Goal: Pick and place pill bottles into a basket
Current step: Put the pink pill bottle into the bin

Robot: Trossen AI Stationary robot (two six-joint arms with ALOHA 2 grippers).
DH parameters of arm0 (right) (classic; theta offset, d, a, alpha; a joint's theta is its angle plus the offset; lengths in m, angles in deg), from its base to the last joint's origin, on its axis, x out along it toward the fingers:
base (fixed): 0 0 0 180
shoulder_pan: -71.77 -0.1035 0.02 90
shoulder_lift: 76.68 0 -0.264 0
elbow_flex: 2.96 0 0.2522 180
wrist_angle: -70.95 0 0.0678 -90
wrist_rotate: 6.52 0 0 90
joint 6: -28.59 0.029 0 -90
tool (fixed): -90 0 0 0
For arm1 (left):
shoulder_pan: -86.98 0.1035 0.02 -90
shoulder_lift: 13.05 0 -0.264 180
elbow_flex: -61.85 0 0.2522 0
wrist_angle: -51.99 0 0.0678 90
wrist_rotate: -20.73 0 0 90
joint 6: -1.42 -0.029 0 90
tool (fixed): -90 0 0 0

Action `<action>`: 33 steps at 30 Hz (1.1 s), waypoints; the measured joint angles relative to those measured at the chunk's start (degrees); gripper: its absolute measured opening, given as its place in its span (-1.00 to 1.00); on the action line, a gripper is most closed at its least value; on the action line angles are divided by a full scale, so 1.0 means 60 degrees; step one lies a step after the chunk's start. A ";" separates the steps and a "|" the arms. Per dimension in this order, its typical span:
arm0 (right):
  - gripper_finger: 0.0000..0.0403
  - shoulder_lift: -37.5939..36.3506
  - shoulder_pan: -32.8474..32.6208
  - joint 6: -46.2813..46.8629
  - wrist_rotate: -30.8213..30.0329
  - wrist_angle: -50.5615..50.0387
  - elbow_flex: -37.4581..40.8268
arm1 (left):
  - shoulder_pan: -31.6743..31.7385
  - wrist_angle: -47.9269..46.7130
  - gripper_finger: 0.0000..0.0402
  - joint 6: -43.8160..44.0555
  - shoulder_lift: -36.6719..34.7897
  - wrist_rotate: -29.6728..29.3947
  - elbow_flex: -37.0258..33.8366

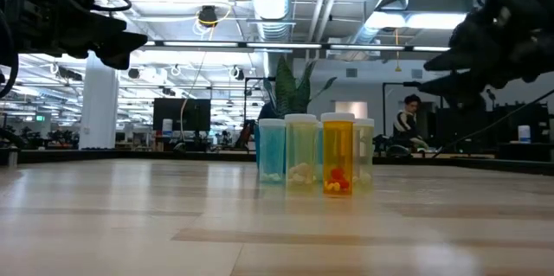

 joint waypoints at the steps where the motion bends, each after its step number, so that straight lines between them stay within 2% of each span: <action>1: -0.15 -0.0001 0.0003 0.0759 -0.0034 0.0057 -0.0075 | 0.0000 0.0002 0.06 0.0000 -0.0002 0.0001 -0.0003; 8: -0.15 -0.0010 0.0018 0.3719 -0.1257 0.0932 -0.0120 | -0.0002 0.0003 0.06 0.0000 0.0001 0.0000 0.0000; 10: -0.15 -0.0006 0.0020 0.4037 -0.1395 0.0997 -0.0124 | 0.0001 0.0003 0.06 0.0000 -0.0002 0.0003 0.0000; 12: -0.15 -0.0010 0.0111 0.4077 -0.1368 0.1037 -0.0126 | 0.0002 0.0003 0.06 0.0000 0.0000 -0.0001 0.0000; 14: -0.15 -0.0006 0.0318 0.3976 -0.0817 0.0911 -0.0223 | -0.0001 0.0003 0.06 0.0000 0.0001 0.0003 0.0000; 18: -0.15 0.0233 0.0542 0.2333 0.0682 -0.0224 -0.1317 | 0.0000 0.0003 0.06 0.0000 -0.0001 0.0003 0.0000; 22: -0.18 0.1197 0.0548 -0.0364 0.1297 -0.3429 -0.3740 | 0.0002 0.0003 0.06 0.0000 0.0001 0.0003 0.0000; 27: -0.21 0.3631 0.0521 -0.4006 0.1282 -0.8240 -0.7510 | 0.0000 0.0003 0.06 0.0000 0.0000 0.0003 0.0000; 33: -0.20 0.6710 0.0546 -0.7072 0.1255 -1.2368 -1.1065 | 0.0002 0.0003 0.06 0.0000 -0.0003 0.0003 0.0000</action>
